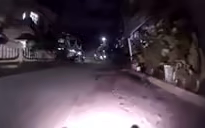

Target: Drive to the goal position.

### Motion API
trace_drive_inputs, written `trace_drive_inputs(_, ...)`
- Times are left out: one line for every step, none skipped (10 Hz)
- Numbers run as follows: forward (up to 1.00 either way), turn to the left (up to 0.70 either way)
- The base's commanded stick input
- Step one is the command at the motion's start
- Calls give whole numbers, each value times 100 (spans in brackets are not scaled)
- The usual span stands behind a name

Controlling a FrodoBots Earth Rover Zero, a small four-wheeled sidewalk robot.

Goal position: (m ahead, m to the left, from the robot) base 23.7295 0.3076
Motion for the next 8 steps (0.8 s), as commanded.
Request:
trace_drive_inputs(70, 0)
trace_drive_inputs(70, 0)
trace_drive_inputs(70, 0)
trace_drive_inputs(70, 0)
trace_drive_inputs(70, 0)
trace_drive_inputs(70, 0)
trace_drive_inputs(70, 0)
trace_drive_inputs(70, 0)
